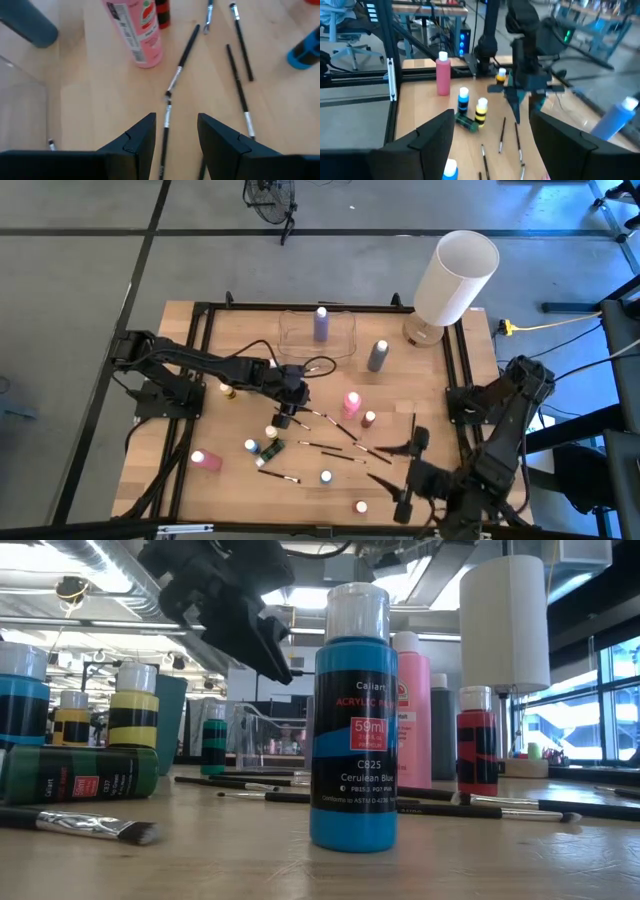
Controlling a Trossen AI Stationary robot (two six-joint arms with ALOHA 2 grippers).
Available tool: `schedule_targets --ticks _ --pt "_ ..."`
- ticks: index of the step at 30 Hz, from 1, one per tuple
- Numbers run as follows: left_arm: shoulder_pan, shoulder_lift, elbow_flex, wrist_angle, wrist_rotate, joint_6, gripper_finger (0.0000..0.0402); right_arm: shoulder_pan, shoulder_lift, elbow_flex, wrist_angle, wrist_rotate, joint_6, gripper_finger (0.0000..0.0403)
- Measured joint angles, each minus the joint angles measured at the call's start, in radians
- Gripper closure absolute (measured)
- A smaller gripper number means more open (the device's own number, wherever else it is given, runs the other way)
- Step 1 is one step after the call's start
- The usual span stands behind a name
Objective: Pick & Place Paint Supplies
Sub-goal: Put the black paint brush into the green cup
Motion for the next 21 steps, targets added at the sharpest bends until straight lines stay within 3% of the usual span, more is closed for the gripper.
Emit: schedule_targets --ticks 15,21 --pt "0.095 0.226 0.102 0.011 0.055 0.06 0.0261 -0.008 0.034 0.0 0.098 0.031 -0.101 0.0139" --pt "0.092 0.273 0.144 -0.032 0.041 -0.031 0.0261 0.004 0.034 0.0 0.103 0.03 -0.108 0.0139"
